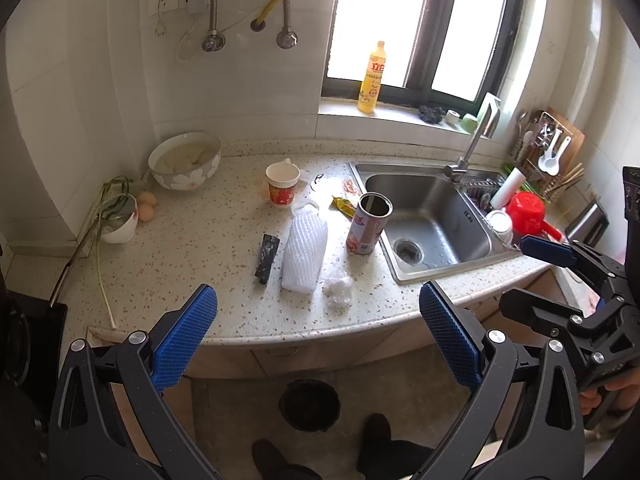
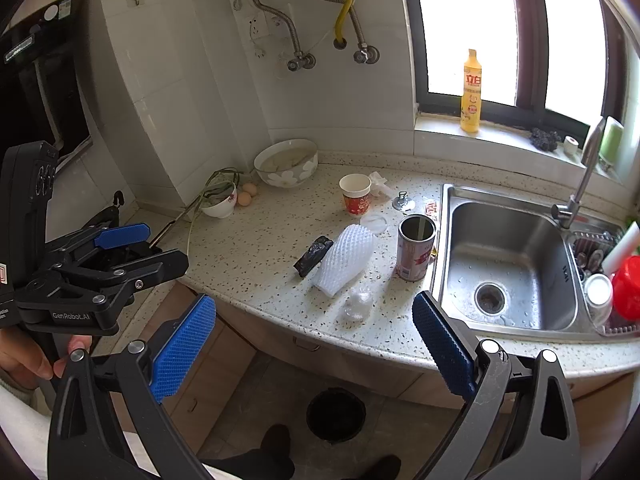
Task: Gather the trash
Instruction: 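Grasp the black plastic bag with the left tool while the right tool grasps the clear plastic bag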
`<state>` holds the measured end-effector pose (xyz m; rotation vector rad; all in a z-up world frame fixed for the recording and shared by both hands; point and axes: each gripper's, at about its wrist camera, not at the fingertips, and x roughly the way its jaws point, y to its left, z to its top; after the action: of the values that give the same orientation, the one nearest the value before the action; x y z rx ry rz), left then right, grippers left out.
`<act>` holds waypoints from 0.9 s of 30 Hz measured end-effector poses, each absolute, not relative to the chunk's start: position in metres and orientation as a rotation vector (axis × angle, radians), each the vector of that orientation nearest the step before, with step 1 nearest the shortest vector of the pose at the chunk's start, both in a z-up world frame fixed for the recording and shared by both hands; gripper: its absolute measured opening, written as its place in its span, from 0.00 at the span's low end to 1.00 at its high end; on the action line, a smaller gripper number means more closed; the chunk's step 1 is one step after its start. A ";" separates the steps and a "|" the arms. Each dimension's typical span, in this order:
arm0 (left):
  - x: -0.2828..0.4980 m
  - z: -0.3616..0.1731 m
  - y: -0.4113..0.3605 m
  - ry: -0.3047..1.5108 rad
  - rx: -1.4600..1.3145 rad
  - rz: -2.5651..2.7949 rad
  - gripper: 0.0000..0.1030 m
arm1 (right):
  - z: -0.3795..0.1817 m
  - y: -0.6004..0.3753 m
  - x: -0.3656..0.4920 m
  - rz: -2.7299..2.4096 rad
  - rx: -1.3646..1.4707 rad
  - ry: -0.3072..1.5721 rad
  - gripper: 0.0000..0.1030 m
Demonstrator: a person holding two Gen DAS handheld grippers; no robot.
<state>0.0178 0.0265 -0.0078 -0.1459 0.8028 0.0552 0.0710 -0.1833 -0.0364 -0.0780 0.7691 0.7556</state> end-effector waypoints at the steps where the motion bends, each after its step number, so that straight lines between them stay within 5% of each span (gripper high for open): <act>1: 0.019 -0.008 0.027 0.805 -0.146 0.055 0.94 | -0.037 -0.182 0.073 0.756 -0.078 0.771 0.93; 17: 0.079 -0.045 0.066 0.916 -0.165 0.053 0.92 | -0.087 -0.158 0.128 0.770 -0.055 0.927 0.93; 22: 0.116 -0.079 0.095 0.979 -0.223 0.059 0.73 | -0.122 -0.135 0.163 0.775 -0.045 0.997 0.77; 27: 0.155 -0.119 0.118 1.048 -0.246 0.051 0.63 | -0.163 -0.114 0.192 0.786 -0.033 1.093 0.64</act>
<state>0.1550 0.1178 -0.1194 -0.2457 1.0483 0.0513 0.1919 -0.1135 -0.1632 -0.0334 1.0925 0.7857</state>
